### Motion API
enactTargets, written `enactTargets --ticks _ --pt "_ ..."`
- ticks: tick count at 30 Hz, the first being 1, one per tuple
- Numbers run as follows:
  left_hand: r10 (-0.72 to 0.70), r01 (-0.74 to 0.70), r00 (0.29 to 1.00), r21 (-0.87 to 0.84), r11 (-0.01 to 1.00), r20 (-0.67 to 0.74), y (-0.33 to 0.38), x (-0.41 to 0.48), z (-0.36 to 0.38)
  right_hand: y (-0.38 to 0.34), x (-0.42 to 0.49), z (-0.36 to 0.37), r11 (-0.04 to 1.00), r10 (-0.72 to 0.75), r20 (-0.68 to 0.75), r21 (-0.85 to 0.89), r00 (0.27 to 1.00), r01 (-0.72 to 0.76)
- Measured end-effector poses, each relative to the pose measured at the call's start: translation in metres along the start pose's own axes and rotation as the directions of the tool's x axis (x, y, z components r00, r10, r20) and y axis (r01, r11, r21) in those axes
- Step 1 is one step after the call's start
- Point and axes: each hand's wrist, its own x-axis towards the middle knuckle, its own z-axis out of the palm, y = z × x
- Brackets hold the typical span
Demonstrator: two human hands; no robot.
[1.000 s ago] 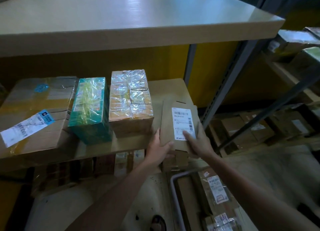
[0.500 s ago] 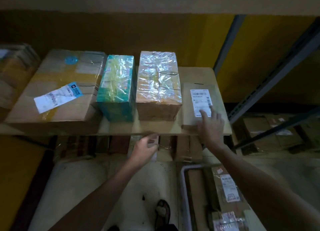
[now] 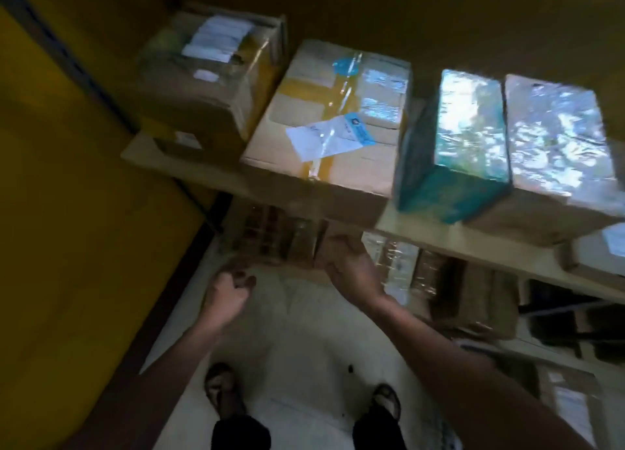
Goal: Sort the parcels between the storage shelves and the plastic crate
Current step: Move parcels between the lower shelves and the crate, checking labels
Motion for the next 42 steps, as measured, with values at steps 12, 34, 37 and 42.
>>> enactTargets --ticks 12,34,37,42 --pt "0.224 -0.232 0.967 -0.050 0.972 -0.123 -0.131 0.096 -0.127 -0.081 0.085 0.165 0.984 0.122 0.013 0.130 0.992 -0.123" --pt "0.549 -0.577 0.805 -0.086 0.812 -0.226 -0.329 0.381 0.104 0.138 0.176 0.438 0.991 0.023 -0.127 -0.128 0.992 -0.040" --pt "0.543 -0.586 0.773 -0.041 0.809 -0.329 -0.340 0.405 0.114 0.148 0.188 0.448 0.992 -0.021 -0.178 -0.125 0.984 -0.001" --pt "0.511 -0.559 0.825 -0.216 0.801 -0.241 -0.349 0.405 0.119 0.139 0.188 0.449 0.998 -0.064 -0.280 -0.032 0.958 0.058"
